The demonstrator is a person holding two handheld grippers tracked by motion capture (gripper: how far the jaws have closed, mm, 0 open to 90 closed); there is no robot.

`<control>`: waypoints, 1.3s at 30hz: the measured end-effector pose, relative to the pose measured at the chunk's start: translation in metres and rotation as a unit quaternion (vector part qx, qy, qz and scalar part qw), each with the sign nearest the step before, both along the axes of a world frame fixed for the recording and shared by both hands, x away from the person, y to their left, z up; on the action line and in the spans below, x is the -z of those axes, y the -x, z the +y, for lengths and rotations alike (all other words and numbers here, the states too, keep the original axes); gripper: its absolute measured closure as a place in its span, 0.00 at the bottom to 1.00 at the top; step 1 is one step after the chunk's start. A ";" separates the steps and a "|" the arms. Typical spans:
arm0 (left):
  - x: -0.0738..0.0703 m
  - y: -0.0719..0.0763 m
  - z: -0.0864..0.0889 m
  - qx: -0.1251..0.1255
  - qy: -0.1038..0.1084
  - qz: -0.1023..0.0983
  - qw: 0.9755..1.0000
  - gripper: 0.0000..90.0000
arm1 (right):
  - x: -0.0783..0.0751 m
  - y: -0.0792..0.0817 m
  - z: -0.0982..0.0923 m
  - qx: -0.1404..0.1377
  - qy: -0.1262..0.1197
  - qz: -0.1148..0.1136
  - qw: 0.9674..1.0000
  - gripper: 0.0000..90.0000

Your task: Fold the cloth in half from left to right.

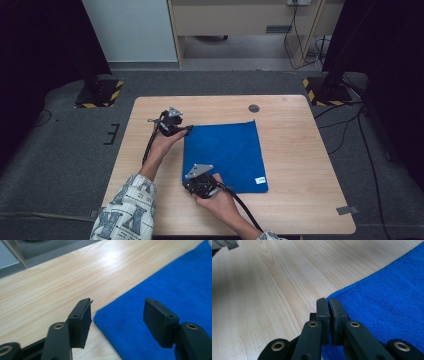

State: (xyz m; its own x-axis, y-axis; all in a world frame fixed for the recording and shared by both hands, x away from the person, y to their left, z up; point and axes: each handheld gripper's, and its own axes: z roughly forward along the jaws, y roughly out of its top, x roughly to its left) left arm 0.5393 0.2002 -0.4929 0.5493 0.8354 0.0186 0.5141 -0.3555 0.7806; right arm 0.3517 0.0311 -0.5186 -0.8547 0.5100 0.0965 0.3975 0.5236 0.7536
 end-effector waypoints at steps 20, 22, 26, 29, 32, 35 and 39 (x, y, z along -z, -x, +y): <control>0.039 -0.019 0.012 -0.031 -0.027 0.024 0.999 0.57 | 0.000 0.006 0.010 -0.012 -0.007 0.004 1.000 0.97; 0.040 -0.018 0.011 -0.024 -0.023 0.025 0.999 0.57 | 0.000 0.006 0.010 -0.013 -0.008 0.004 1.000 0.97; 0.041 -0.018 0.011 -0.018 -0.003 0.035 0.999 0.67 | 0.000 0.007 0.010 -0.015 -0.007 0.003 1.000 0.97; 0.039 -0.017 0.008 -0.012 -0.001 0.042 0.999 0.77 | 0.000 0.007 0.010 -0.016 -0.006 0.003 1.000 0.97; 0.038 -0.015 0.003 -0.008 -0.005 0.048 0.999 0.93 | -0.001 0.007 0.009 -0.015 -0.008 0.000 1.000 0.97; 0.036 -0.015 0.002 -0.009 0.006 0.055 0.998 0.96 | -0.002 0.008 0.008 -0.013 -0.010 0.000 1.000 0.97; 0.026 -0.011 0.002 -0.006 0.008 0.050 0.999 0.97 | -0.007 0.010 0.005 -0.012 -0.015 -0.007 1.000 0.97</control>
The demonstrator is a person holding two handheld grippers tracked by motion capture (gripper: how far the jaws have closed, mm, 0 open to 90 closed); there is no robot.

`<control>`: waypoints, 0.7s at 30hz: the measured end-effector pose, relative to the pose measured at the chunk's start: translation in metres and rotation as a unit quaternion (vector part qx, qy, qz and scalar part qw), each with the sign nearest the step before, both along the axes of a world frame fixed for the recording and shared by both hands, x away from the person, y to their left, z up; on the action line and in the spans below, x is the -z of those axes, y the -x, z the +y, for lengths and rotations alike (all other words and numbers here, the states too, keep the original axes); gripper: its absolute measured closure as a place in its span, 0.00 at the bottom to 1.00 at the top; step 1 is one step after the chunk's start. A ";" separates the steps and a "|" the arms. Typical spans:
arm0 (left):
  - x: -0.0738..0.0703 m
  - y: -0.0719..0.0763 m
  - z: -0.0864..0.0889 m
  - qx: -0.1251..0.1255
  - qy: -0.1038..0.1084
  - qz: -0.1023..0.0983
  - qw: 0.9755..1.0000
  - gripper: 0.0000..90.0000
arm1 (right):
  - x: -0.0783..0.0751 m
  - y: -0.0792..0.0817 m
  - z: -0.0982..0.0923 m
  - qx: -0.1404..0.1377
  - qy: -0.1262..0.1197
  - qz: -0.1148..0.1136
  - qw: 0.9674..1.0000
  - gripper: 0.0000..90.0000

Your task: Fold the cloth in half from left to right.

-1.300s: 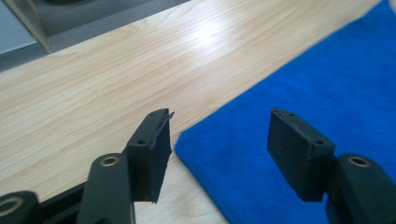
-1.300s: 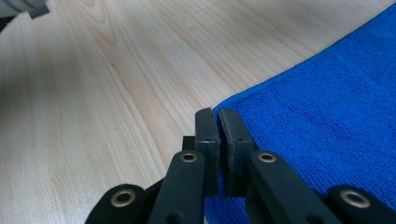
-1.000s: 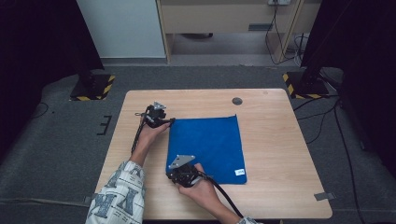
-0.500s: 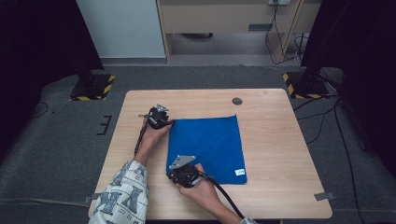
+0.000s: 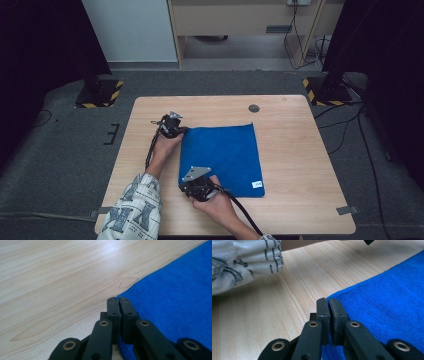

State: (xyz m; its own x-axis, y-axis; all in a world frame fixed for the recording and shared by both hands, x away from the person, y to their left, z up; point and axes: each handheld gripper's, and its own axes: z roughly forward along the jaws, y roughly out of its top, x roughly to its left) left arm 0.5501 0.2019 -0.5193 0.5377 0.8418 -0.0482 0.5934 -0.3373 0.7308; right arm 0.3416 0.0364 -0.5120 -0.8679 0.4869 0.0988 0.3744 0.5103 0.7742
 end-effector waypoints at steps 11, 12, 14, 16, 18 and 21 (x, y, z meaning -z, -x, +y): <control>-0.034 0.014 0.001 0.004 0.013 -0.014 1.000 0.98 | -0.016 0.006 -0.005 0.005 -0.007 -0.018 1.000 0.97; -0.036 0.015 0.001 0.004 0.014 -0.016 1.000 0.98 | -0.018 0.006 -0.006 0.006 -0.010 -0.019 1.000 0.97; -0.041 0.016 0.002 0.005 0.015 -0.019 1.000 0.98 | -0.021 0.006 -0.006 0.007 -0.011 -0.022 1.000 0.97; -0.047 0.017 0.001 0.007 0.009 -0.018 1.000 0.98 | -0.024 0.007 -0.006 0.005 -0.010 -0.025 1.000 0.97; -0.053 0.016 -0.001 0.012 0.004 -0.023 1.000 0.98 | -0.027 0.008 -0.005 0.003 -0.011 -0.028 1.000 0.97; -0.059 0.015 -0.001 0.009 0.003 -0.028 1.000 0.98 | -0.032 0.009 -0.004 0.003 -0.017 -0.032 0.999 0.97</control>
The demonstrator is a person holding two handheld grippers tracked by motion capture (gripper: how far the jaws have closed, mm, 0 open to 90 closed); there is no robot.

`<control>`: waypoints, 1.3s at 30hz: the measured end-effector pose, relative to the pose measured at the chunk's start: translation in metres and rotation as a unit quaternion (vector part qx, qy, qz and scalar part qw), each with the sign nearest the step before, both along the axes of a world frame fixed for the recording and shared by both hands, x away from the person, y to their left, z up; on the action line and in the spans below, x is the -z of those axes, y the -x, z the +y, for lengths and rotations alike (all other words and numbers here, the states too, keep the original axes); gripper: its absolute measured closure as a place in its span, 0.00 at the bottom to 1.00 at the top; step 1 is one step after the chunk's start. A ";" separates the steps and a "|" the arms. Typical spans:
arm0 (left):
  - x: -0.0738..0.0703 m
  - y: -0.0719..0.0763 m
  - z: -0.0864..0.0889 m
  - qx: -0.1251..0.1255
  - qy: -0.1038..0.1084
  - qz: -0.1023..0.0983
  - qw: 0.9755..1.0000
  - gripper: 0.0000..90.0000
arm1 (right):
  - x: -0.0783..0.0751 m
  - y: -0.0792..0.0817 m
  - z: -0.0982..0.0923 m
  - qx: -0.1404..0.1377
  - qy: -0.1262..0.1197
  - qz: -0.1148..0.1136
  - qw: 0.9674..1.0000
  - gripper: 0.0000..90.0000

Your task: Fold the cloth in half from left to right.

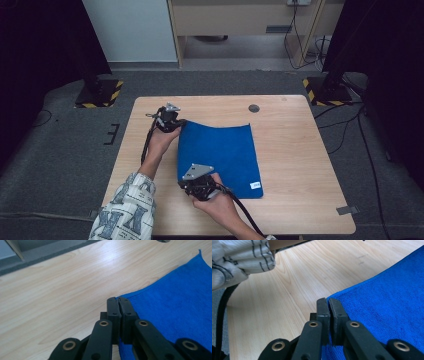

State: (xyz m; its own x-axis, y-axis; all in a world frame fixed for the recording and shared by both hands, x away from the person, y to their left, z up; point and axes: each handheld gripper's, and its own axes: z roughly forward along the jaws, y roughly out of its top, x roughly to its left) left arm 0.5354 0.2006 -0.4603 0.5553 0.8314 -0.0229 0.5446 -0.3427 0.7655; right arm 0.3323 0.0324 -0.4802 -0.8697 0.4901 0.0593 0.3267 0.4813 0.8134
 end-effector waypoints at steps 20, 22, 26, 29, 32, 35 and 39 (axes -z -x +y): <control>-0.016 -0.001 0.013 -0.003 -0.006 0.001 1.000 0.98 | -0.014 0.008 0.020 -0.001 -0.010 -0.021 1.000 0.97; -0.017 0.000 0.015 -0.004 -0.005 0.000 1.000 0.98 | -0.014 0.009 0.023 0.000 -0.010 -0.023 1.000 0.97; -0.020 0.001 0.020 -0.005 -0.008 -0.002 1.000 0.98 | -0.016 0.011 0.029 0.000 -0.013 -0.023 1.000 0.97; -0.022 0.002 0.026 -0.009 -0.008 -0.003 1.000 0.98 | -0.018 0.012 0.035 -0.003 -0.020 -0.022 1.000 0.98; -0.024 0.004 0.034 -0.014 -0.007 -0.005 1.000 0.98 | -0.021 0.013 0.042 -0.008 -0.026 -0.022 0.999 0.97; -0.028 0.006 0.043 -0.019 -0.007 -0.007 1.000 0.98 | -0.024 0.014 0.052 -0.012 -0.033 -0.021 0.999 0.98; -0.032 0.009 0.054 -0.026 -0.007 -0.008 1.000 0.98 | -0.028 0.015 0.062 -0.016 -0.045 -0.017 0.999 0.97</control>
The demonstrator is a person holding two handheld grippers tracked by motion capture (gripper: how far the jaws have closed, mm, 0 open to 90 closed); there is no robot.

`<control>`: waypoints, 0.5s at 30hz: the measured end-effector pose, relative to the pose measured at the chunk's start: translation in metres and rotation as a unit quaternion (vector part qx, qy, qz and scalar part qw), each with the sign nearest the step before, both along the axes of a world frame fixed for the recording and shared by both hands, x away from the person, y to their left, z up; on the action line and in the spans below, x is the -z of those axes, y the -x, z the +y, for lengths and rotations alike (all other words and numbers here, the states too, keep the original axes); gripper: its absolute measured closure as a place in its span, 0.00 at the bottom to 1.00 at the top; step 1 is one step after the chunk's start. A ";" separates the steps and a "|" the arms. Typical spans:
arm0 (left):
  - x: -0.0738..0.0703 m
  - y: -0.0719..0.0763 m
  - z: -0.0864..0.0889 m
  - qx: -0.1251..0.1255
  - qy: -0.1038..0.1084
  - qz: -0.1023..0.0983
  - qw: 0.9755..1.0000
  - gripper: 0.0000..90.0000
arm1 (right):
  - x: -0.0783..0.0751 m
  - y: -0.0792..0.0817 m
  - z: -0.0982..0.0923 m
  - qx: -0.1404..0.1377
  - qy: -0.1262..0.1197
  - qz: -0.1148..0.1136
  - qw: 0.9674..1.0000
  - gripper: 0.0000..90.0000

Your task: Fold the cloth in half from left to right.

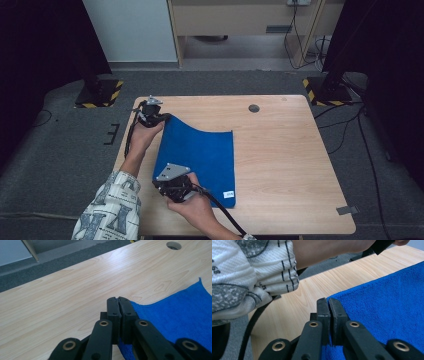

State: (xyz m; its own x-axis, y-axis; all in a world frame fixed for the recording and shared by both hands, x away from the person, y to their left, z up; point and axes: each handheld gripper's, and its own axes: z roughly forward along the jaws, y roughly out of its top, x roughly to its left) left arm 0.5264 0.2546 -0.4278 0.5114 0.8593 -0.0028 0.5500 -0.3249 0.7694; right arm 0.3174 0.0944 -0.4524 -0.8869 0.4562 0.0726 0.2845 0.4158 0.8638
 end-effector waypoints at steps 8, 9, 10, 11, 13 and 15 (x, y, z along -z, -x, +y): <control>0.002 -0.002 -0.004 0.001 0.013 0.001 1.000 0.98 | 0.001 0.003 -0.007 0.000 0.007 -0.002 1.000 0.97; 0.003 -0.002 -0.008 0.002 0.013 0.003 1.000 0.98 | 0.002 0.003 -0.011 0.002 0.009 -0.001 1.000 0.97; 0.004 -0.003 -0.012 0.005 0.012 0.004 1.000 0.98 | 0.003 0.002 -0.016 0.004 0.009 0.000 1.000 0.97; 0.006 -0.004 -0.017 0.007 0.012 0.006 1.000 0.98 | 0.004 0.002 -0.020 0.006 0.009 0.001 1.000 0.97; 0.008 -0.006 -0.027 0.012 0.015 0.006 1.000 0.98 | 0.006 0.003 -0.029 0.013 0.009 0.002 1.000 0.97; 0.012 -0.008 -0.038 0.019 0.016 0.009 1.000 0.98 | 0.007 0.003 -0.038 0.017 0.011 0.001 1.000 0.97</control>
